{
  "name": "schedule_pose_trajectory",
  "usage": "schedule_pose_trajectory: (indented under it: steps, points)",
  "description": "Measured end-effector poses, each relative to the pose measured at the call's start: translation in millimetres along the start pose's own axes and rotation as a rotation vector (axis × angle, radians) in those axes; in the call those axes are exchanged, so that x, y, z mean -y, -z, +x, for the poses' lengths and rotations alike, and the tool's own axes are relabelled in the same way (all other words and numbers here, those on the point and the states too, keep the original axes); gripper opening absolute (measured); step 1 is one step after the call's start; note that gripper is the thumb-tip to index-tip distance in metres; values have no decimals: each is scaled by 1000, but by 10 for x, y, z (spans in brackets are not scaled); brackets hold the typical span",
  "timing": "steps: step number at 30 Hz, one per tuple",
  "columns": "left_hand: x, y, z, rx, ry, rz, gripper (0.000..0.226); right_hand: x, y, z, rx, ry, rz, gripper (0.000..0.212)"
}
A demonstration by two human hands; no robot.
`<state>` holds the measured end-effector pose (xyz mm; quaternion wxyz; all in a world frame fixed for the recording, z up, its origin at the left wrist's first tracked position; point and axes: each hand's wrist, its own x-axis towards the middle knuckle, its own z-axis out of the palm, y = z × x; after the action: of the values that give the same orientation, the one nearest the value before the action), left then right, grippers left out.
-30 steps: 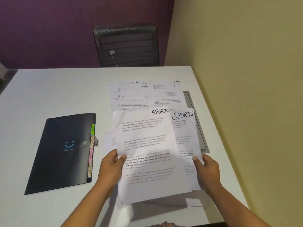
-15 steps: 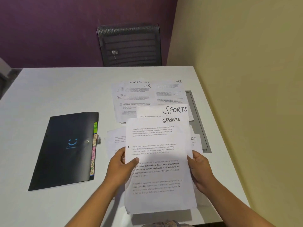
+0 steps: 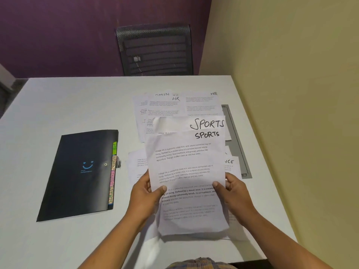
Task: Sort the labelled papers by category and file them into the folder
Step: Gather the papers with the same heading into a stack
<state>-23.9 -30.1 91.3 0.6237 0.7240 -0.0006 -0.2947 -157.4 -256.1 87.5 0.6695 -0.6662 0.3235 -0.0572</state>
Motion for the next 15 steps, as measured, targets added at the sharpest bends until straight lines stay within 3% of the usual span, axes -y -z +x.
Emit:
schedule_pose_trajectory:
  steps: [4, 6, 8, 12, 15]
  points:
    - [-10, -11, 23, -83, -60, 42, 16, 49, -2, -1, -10, 99, -60, 13]
    - [-25, -5, 35, -136, -99, 48, 9, 65, 5, 10, -28, 143, -162, 27]
    - [-43, 6, 34, -164, -133, 58, 8, 94, 21, 18, -49, 237, -268, 41]
    - [-39, 41, 10, -228, -276, 269, 22, 127, 92, 39, -90, 499, -527, 36]
    - [22, 53, 33, -284, -313, 364, 11, 93, 101, 42, -75, 534, -600, 34]
